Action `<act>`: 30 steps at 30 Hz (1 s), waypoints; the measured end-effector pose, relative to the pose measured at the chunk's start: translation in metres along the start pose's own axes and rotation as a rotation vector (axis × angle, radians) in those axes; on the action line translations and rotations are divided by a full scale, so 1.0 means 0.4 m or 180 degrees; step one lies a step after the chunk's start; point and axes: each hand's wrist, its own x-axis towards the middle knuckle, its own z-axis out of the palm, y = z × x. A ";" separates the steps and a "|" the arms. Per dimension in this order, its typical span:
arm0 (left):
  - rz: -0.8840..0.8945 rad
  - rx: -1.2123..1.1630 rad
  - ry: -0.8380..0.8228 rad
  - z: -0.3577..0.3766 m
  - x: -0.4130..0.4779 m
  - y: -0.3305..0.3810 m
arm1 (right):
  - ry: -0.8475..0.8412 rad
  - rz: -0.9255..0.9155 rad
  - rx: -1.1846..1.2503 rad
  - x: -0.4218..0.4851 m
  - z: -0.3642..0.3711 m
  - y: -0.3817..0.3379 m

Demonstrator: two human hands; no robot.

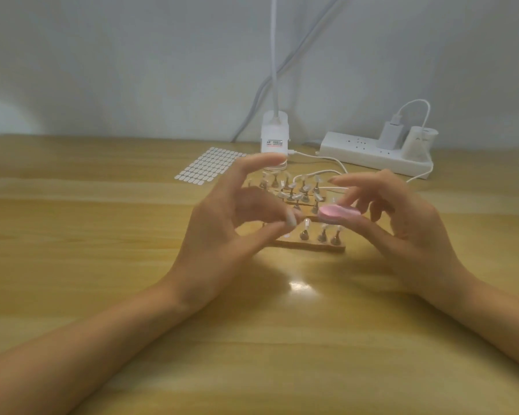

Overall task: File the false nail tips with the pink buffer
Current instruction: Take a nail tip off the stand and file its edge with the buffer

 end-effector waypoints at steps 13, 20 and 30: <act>-0.0396 0.0683 -0.0173 -0.004 0.031 -0.044 | 0.0066 0.1039 0.1038 0.022 -0.002 0.035; -0.0714 0.0692 -0.0388 -0.001 0.039 -0.049 | 0.0013 0.1114 0.1017 0.023 -0.002 0.031; -0.0891 0.0772 -0.0411 -0.003 0.037 -0.048 | -0.0034 0.1240 0.1153 0.023 -0.003 0.031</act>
